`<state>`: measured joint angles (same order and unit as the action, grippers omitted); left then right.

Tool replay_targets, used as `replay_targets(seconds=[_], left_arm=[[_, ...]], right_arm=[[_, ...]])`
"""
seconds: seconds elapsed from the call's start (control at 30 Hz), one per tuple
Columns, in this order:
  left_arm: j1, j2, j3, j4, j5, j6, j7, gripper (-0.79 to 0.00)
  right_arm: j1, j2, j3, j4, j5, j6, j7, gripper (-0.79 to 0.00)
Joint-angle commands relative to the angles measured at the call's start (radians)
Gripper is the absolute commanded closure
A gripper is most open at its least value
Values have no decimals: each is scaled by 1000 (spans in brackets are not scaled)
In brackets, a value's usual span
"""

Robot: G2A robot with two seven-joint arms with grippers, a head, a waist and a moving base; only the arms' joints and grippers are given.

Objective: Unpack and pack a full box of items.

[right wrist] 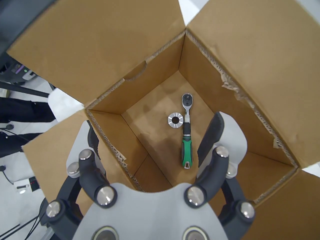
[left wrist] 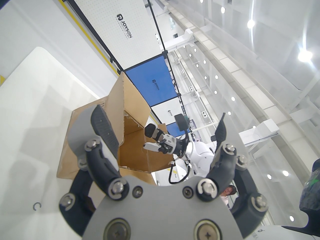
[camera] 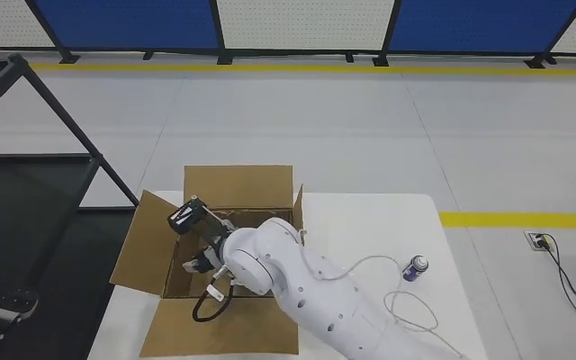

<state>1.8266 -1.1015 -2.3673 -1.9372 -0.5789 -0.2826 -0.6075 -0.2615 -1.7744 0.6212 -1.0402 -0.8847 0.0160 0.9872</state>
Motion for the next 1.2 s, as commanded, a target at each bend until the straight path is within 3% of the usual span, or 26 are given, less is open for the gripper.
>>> replay_targets(seconds=[0.0, 0.27, 0.43, 0.87, 1.17], left_arm=[[8, -3, -10, 0, -8, -1, 0, -785], [26, -11, -26, -12, -21, -7, -5, -785], [35, -16, -27, -19, -21, -10, -10, -785], [36, -17, -16, -35, -17, -3, -33, -785], [40, -18, 8, -45, 31, -10, -88, -785]], right_arm=[[39, -34, -36, 132, 37, -5, -7, -785], [97, -150, -110, 469, 129, 13, -96, -785], [107, -203, -89, 609, 223, 14, -196, -785], [83, -204, -93, 600, 216, 2, -201, -785], [67, -228, -84, 661, 204, 94, -265, -785]])
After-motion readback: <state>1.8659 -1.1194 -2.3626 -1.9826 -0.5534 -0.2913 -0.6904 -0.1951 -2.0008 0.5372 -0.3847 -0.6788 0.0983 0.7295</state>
